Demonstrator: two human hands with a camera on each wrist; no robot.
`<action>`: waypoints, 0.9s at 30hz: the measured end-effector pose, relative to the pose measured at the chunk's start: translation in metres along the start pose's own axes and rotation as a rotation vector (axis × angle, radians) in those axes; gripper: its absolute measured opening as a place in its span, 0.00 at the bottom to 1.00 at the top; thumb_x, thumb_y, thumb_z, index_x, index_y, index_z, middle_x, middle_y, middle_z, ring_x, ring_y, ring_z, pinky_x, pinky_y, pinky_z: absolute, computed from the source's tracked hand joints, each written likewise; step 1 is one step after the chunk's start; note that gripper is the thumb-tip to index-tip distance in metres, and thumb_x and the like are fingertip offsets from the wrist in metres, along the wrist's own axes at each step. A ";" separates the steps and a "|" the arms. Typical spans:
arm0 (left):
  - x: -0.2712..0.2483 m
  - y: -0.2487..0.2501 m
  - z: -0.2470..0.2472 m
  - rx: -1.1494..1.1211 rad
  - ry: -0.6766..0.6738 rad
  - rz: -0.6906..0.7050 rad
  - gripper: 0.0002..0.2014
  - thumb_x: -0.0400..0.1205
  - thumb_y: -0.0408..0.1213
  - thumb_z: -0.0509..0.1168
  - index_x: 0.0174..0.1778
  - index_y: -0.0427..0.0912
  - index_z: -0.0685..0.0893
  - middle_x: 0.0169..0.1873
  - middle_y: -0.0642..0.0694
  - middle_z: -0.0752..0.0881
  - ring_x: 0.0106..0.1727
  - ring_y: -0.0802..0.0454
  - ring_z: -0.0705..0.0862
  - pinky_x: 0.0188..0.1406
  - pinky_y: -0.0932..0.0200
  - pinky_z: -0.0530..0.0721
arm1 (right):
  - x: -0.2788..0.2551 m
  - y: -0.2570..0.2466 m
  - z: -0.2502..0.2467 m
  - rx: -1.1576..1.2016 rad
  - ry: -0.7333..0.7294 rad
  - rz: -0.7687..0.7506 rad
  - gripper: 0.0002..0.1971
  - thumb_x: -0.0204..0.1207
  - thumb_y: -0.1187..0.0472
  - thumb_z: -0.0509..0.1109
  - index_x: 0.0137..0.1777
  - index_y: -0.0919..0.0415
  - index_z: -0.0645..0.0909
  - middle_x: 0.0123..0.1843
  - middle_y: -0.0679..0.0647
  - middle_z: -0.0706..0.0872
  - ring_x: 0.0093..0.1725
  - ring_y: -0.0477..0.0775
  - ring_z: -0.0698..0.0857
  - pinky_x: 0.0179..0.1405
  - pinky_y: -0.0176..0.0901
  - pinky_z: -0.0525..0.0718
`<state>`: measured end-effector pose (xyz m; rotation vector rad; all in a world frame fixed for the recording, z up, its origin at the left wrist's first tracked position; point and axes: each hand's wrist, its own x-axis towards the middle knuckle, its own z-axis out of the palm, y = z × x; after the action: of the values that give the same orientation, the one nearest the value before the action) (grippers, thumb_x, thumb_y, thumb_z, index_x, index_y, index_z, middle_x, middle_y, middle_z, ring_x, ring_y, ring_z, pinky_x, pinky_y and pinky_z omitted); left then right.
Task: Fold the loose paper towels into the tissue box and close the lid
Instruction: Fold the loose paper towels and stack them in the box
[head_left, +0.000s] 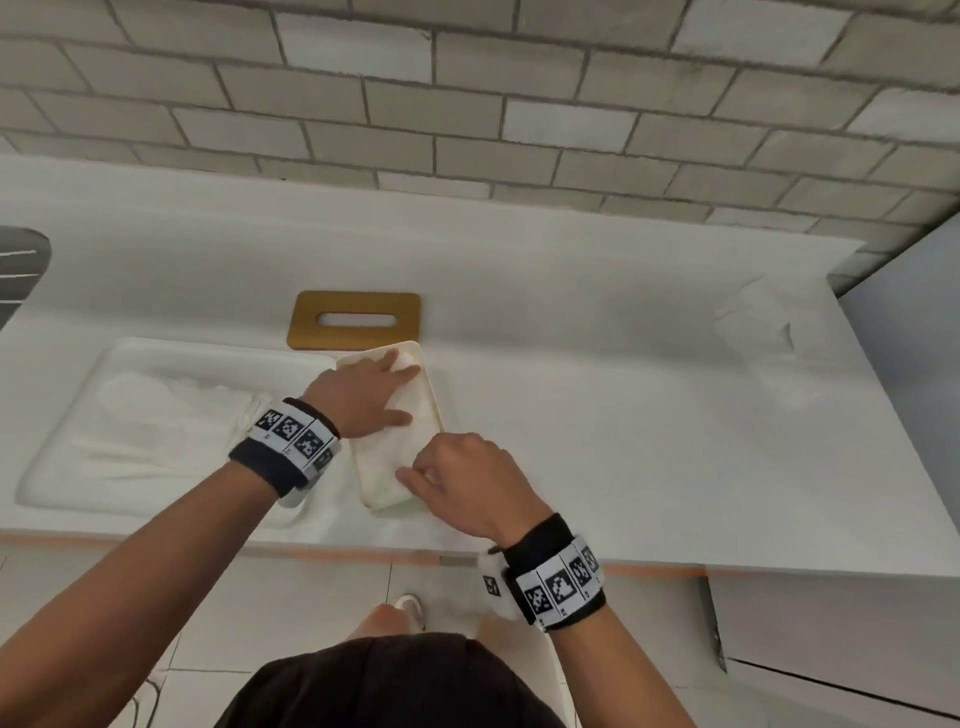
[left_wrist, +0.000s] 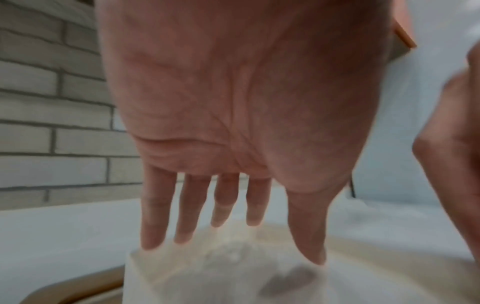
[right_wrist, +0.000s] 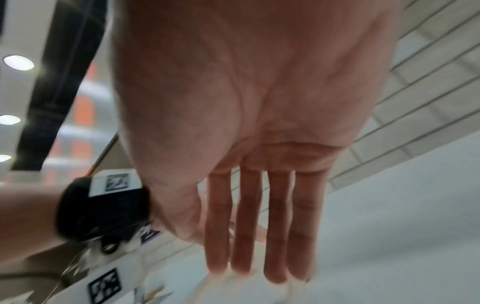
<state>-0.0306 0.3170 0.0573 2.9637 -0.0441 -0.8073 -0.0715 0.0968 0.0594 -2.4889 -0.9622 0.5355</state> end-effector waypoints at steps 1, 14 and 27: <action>-0.007 0.005 -0.007 -0.049 0.082 -0.019 0.39 0.89 0.63 0.63 0.94 0.61 0.53 0.94 0.48 0.54 0.90 0.37 0.66 0.79 0.33 0.77 | -0.010 0.012 -0.005 0.058 0.093 0.014 0.17 0.91 0.39 0.64 0.55 0.44 0.92 0.57 0.45 0.91 0.53 0.55 0.89 0.48 0.55 0.88; 0.032 0.242 -0.019 -0.893 0.684 0.086 0.06 0.88 0.41 0.73 0.59 0.53 0.91 0.48 0.61 0.94 0.52 0.66 0.91 0.52 0.69 0.89 | -0.101 0.331 -0.105 0.240 0.642 0.452 0.12 0.85 0.45 0.75 0.66 0.42 0.89 0.63 0.47 0.92 0.61 0.49 0.90 0.60 0.48 0.88; 0.125 0.363 0.028 -0.866 0.391 0.126 0.06 0.88 0.41 0.70 0.56 0.56 0.91 0.47 0.61 0.93 0.54 0.66 0.91 0.56 0.57 0.90 | -0.097 0.531 -0.141 -0.123 0.333 0.714 0.28 0.82 0.35 0.67 0.82 0.28 0.71 0.89 0.50 0.68 0.84 0.64 0.69 0.78 0.65 0.73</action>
<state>0.0595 -0.0525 -0.0033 2.1981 0.1105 -0.1372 0.2166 -0.3629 -0.0710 -2.8752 0.0427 0.2441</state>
